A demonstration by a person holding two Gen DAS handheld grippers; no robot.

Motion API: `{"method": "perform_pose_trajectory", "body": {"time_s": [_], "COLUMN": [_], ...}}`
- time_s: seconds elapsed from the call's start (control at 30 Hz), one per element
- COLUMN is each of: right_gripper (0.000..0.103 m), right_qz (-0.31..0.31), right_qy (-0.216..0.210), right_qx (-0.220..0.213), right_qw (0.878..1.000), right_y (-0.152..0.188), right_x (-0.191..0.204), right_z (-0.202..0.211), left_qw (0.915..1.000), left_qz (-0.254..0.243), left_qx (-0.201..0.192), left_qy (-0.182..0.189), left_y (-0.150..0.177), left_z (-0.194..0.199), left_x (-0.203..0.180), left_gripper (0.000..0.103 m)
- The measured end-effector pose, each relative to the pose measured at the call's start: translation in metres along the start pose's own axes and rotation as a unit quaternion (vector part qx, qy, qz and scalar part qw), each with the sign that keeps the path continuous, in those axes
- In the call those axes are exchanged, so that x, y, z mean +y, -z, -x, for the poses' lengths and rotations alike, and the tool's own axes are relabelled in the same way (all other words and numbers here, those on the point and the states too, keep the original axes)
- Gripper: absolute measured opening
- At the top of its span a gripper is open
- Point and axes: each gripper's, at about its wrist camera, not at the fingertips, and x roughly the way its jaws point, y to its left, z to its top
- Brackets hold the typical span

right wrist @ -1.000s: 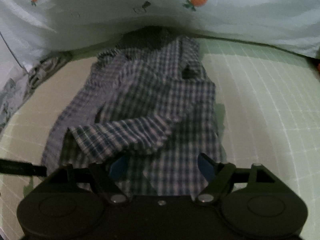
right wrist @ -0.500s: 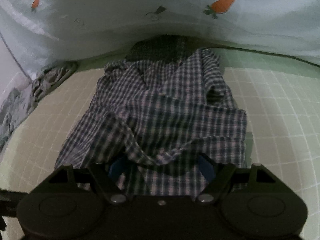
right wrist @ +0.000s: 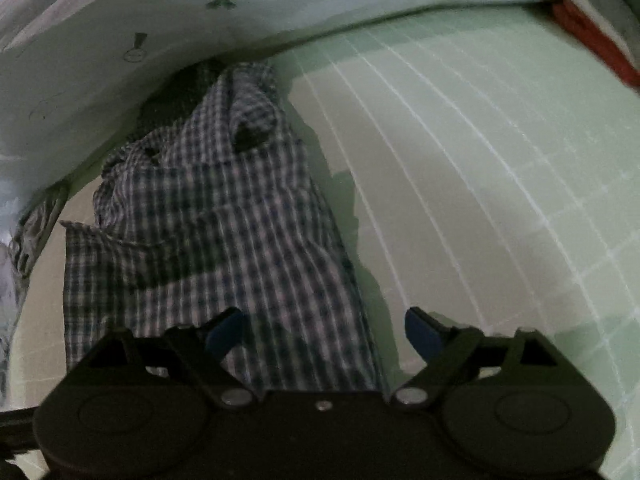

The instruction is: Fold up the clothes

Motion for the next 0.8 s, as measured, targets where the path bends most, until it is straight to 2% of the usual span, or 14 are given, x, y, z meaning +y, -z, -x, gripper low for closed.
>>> {"method": "perform_pose_trajectory", "body": {"time_s": [0.4, 0.43, 0.47, 0.5, 0.57, 0.6, 0.63, 0.67, 0.73, 0.8], "right_gripper": [0.09, 0.09, 0.09, 0.089, 0.082, 0.073, 0.059, 0.051, 0.027, 0.013], "right_qz": [0.028, 0.029, 0.03, 0.031, 0.033, 0.037, 0.042, 0.046, 0.056, 0.053], "right_qy": [0.005, 0.005, 0.005, 0.003, -0.005, -0.011, -0.017, -0.021, -0.022, -0.028], "right_qx": [0.027, 0.028, 0.029, 0.03, 0.029, 0.03, 0.031, 0.033, 0.033, 0.03], "right_qw": [0.999, 0.999, 0.999, 0.999, 0.999, 0.999, 0.999, 0.998, 0.998, 0.998], "right_y": [0.009, 0.009, 0.01, 0.01, 0.01, 0.01, 0.01, 0.01, 0.011, 0.013], "right_x": [0.011, 0.012, 0.012, 0.012, 0.011, 0.012, 0.012, 0.013, 0.014, 0.01], "right_z": [-0.004, -0.003, -0.002, -0.002, -0.001, 0.0, 0.0, 0.001, 0.002, 0.005], "left_qw": [0.9998, 0.9998, 0.9996, 0.9994, 0.999, 0.9989, 0.9987, 0.9985, 0.9979, 0.9974], "left_qz": [0.008, 0.008, 0.008, 0.009, 0.008, 0.007, 0.008, 0.009, 0.017, 0.025], "left_qx": [-0.001, -0.002, -0.003, -0.004, -0.006, -0.007, -0.008, -0.01, -0.014, -0.018], "left_qy": [0.018, 0.021, 0.027, 0.034, 0.044, 0.046, 0.049, 0.052, 0.06, 0.065], "left_y": [-0.003, -0.004, -0.004, -0.004, -0.005, -0.005, -0.005, -0.005, -0.004, 0.0], "left_z": [-0.002, -0.002, -0.002, -0.002, -0.002, -0.001, -0.001, -0.001, 0.0, 0.003], "left_x": [0.001, 0.001, 0.0, 0.0, -0.001, -0.001, 0.0, 0.0, 0.003, 0.006], "left_gripper": [0.068, 0.064, 0.05, 0.042, 0.023, 0.018, 0.009, 0.006, 0.003, 0.002]}}
